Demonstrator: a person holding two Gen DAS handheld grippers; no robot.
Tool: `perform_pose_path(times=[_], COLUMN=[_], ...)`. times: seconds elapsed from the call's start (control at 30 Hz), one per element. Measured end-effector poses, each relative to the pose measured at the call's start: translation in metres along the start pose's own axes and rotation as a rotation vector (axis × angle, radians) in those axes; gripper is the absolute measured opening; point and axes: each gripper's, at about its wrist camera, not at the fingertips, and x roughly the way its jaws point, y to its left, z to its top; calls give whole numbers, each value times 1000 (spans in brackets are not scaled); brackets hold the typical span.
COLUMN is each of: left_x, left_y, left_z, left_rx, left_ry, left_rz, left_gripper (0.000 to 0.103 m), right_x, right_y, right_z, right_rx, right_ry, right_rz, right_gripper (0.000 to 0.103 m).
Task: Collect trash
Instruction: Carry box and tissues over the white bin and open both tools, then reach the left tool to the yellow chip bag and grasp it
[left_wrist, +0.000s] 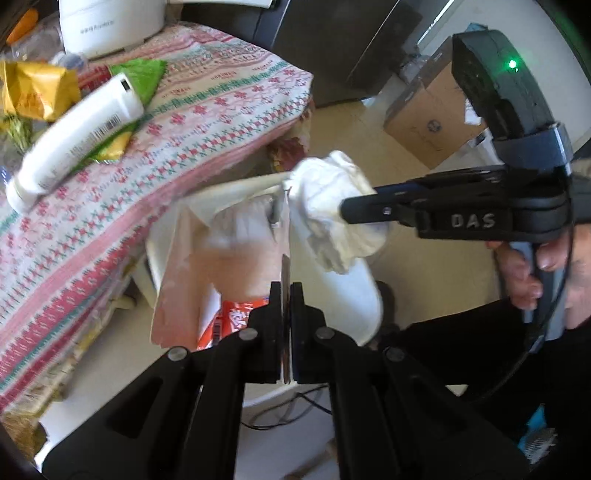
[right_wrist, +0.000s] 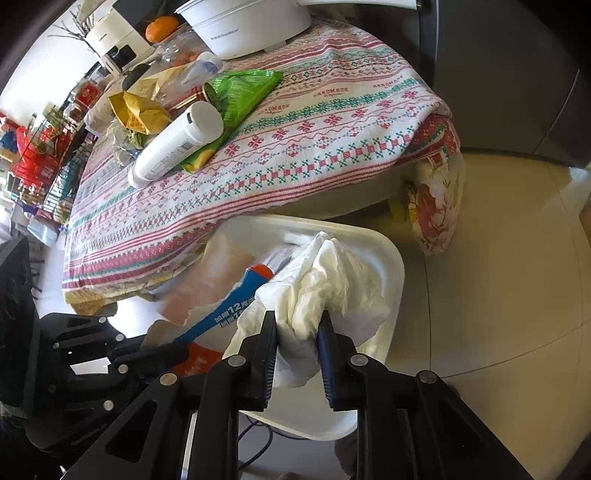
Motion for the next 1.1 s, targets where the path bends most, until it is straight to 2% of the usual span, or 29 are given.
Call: perform_pose_path(times=[0.07, 0.1, 0.13, 0.17, 0.2, 0.23, 0.37, 0.6, 0.73, 0.9, 1.1], left_x=[-2, -4, -6, -9, -13, -16, -29, -55, -78, -104, -111], left_y=[2, 3, 3, 4, 5, 5, 8, 22, 39, 73, 115], left_z=[3, 4, 4, 5, 4, 4, 7, 13, 21, 33, 51], left_rx=[1, 2, 6, 9, 10, 11, 5, -33, -83, -172, -279], left_ry=[-13, -23, -30, -39, -49, -62, -92, -155, -221, -290, -338], left_rz=[31, 50, 69, 88, 102, 114, 131, 200, 277, 374, 450], left_gripper=[4, 9, 20, 27, 42, 52, 55, 71, 81, 82, 82], right_x=[0, 0, -1, -2, -4, -6, -19, -42, -56, -70, -66], right_y=[-4, -4, -6, -7, -7, -8, -6, 3, 11, 28, 48], right_z=[0, 0, 1, 1, 1, 2, 5, 14, 22, 38, 62], right_rx=[18, 22, 31, 40, 48, 52, 55, 40, 21, 2, -9], right_ry=[3, 3, 2, 0, -6, -14, -51, -135, -200, -276, -293], right_rz=[5, 6, 9, 12, 15, 21, 32, 33, 20, 9, 3], right_gripper=[25, 28, 32, 41, 48, 51, 58, 62, 65, 72, 73])
